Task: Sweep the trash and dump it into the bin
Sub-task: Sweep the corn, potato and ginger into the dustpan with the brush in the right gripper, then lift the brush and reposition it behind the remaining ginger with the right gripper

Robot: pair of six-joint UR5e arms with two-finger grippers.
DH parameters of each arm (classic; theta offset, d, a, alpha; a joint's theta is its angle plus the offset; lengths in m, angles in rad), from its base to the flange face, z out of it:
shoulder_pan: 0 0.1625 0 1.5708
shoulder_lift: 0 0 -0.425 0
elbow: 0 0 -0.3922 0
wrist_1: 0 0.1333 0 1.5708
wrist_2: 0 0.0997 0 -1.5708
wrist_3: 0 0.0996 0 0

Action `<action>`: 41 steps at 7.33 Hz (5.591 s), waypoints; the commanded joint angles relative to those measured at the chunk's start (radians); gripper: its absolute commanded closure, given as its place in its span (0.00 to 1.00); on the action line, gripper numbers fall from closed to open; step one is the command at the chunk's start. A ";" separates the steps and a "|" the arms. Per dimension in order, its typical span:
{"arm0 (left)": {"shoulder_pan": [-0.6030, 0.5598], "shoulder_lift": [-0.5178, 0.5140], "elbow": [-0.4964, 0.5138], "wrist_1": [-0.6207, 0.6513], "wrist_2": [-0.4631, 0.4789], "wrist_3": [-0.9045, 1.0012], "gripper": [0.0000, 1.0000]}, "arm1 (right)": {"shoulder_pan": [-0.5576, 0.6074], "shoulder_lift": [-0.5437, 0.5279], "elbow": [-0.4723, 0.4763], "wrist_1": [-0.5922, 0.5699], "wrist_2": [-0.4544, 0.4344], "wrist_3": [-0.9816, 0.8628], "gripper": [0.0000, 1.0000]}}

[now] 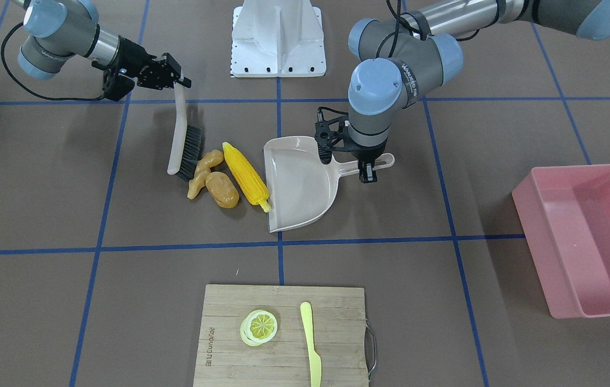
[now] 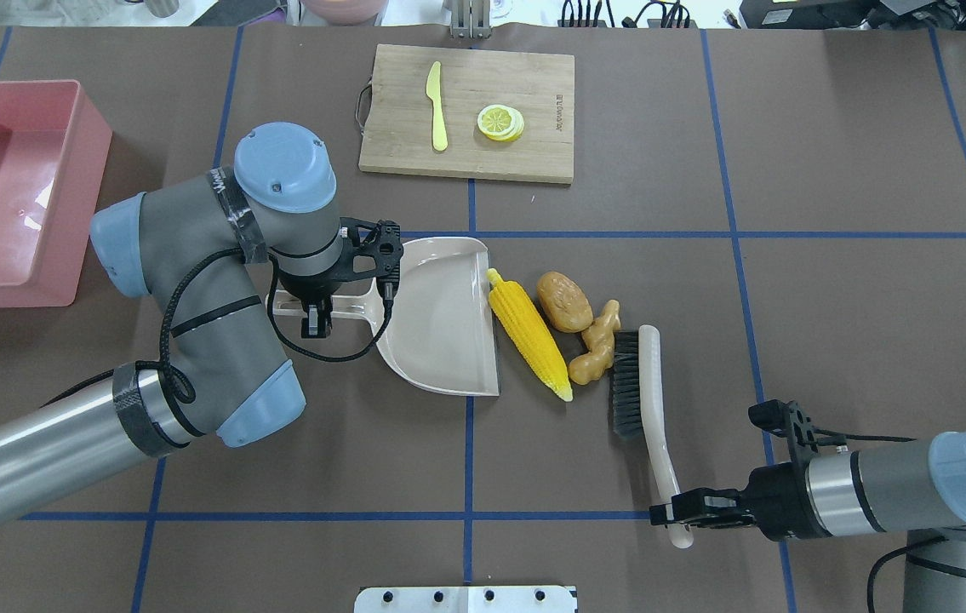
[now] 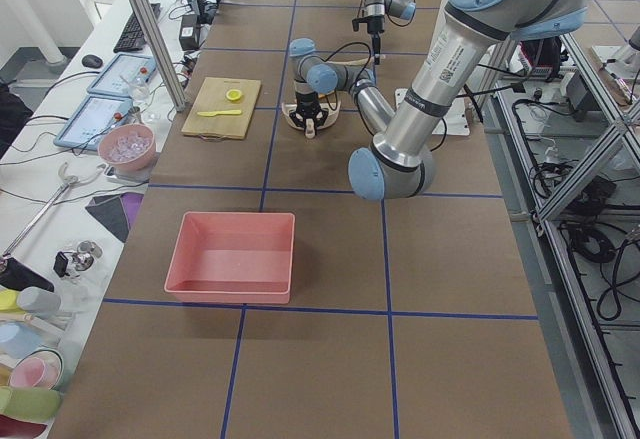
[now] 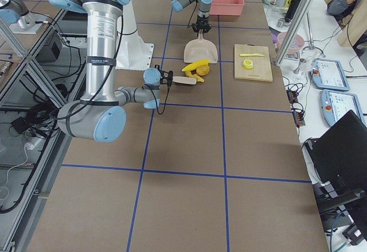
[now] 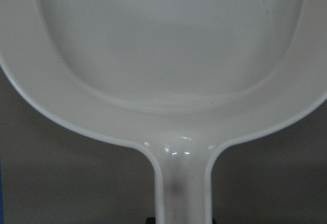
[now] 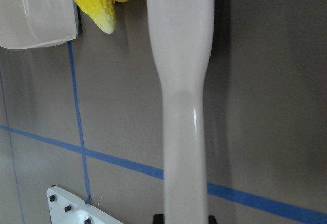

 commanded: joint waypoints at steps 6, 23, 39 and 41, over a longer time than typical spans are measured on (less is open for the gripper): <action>0.000 -0.001 0.000 0.003 0.000 -0.001 1.00 | 0.031 0.231 -0.036 -0.173 0.015 -0.034 1.00; -0.046 0.010 0.000 -0.002 -0.003 -0.015 1.00 | 0.465 0.403 -0.113 -0.561 0.521 -0.594 1.00; -0.058 -0.001 0.043 -0.029 -0.011 -0.024 1.00 | 0.320 0.559 -0.269 -0.562 0.497 -0.491 1.00; -0.058 -0.001 0.043 -0.031 -0.012 -0.024 1.00 | 0.290 0.593 -0.267 -0.566 0.458 -0.439 1.00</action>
